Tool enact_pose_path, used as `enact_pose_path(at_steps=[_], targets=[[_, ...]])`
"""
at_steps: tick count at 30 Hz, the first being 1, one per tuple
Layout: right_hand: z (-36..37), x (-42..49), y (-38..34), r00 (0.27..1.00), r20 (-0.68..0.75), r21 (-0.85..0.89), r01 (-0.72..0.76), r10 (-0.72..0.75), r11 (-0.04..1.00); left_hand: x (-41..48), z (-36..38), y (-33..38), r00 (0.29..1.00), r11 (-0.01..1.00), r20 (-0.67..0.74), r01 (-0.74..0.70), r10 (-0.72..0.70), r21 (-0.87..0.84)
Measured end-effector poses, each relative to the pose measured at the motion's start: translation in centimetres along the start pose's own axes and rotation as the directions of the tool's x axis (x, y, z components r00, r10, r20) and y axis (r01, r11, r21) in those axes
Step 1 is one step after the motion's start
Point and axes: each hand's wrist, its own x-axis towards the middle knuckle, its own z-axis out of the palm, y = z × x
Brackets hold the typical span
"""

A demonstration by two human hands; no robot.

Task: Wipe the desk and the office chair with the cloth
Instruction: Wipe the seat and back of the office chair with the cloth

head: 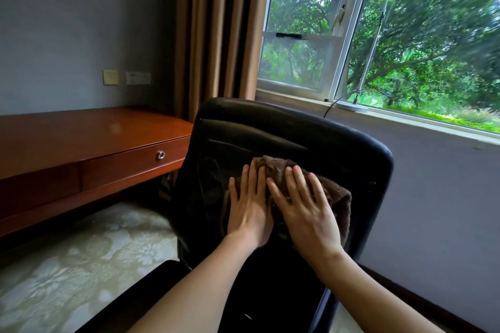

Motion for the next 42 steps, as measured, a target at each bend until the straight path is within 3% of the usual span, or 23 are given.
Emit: enact_pose_path(at_steps=[8, 16, 27, 36, 42], targets=[[0.3, 3.1, 1.2, 0.997, -0.064, -0.02, 0.033, -0.035, 0.999, 2.4, -1.2, -0.7, 0.998, 1.0, -0.07, 0.012, -0.01, 0.022], [0.9, 7.0, 0.8, 0.996, -0.063, 0.08, 0.061, -0.056, 0.995, 4.4, -2.4, -2.9, 0.996, 0.999, -0.08, 0.047, -0.049, -0.028], [1.9, 11.2, -1.6, 0.992, -0.118, 0.067, 0.057, -0.049, 0.996, 6.2, -3.8, -6.4, 0.988, 0.995, -0.12, 0.101, -0.099, 0.005], [2.8, 15.1, -4.1, 0.997, -0.057, 0.053, 0.057, -0.054, 0.997, 8.3, -4.3, -10.0, 0.981, 0.986, -0.125, 0.157, -0.151, 0.046], [4.1, 17.8, -5.5, 0.991, -0.115, 0.064, 0.073, -0.066, 0.995, 9.7, -4.5, -12.3, 0.974, 0.982, -0.135, 0.186, -0.181, 0.024]])
